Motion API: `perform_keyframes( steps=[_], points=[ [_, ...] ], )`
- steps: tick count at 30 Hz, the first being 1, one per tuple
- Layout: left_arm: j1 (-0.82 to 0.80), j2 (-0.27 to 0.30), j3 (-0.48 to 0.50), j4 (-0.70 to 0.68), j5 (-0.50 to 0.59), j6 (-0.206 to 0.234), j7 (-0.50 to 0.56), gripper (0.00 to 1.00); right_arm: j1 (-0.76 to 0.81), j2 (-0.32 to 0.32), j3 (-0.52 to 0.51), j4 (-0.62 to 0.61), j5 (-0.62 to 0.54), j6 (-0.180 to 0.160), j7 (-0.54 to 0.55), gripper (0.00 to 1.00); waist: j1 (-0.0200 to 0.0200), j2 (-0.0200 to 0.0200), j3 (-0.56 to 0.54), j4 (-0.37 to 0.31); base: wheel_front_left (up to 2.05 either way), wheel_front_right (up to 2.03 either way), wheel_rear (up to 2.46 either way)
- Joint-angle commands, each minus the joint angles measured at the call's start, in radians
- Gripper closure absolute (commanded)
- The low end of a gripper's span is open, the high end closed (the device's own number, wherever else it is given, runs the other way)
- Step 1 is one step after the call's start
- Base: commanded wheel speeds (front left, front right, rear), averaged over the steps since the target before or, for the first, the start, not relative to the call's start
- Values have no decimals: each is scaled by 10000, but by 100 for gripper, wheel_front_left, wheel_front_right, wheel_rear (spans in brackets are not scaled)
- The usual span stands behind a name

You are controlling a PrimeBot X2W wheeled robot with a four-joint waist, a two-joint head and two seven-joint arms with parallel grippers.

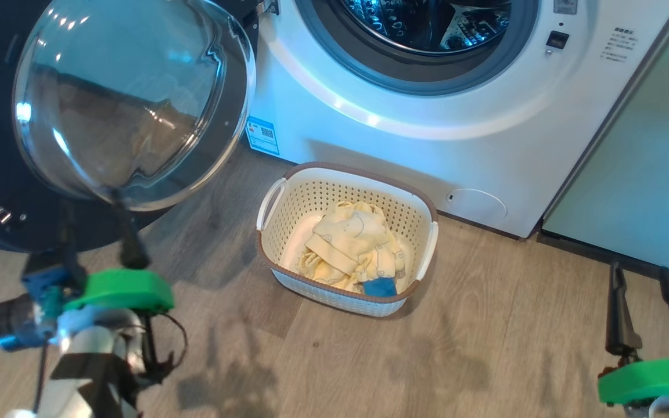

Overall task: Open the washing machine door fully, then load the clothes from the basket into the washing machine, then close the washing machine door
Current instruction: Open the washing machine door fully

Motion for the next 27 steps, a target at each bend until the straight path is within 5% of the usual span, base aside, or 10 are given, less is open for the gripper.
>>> perform_keyframes(
  steps=[1, 2, 27],
  points=[
    [-268, 253, 173, -520, 163, -8, 101, 7, -117, -95, 206, -380, -9, -29, -33, 0, 1, 0, 3, -17, 0, 0, 0],
    [-236, 241, 20, -625, 223, -54, 186, 0, -115, -95, 205, -401, -14, -29, -26, 0, 1, 0, 5, -29, 0, 0, 0],
    [218, -372, -1864, -904, 291, -762, 820, 0, -204, -95, 783, -530, -552, -29, -184, 0, 1, 0, -36, -1797, 0, 0, 0]
  ],
)
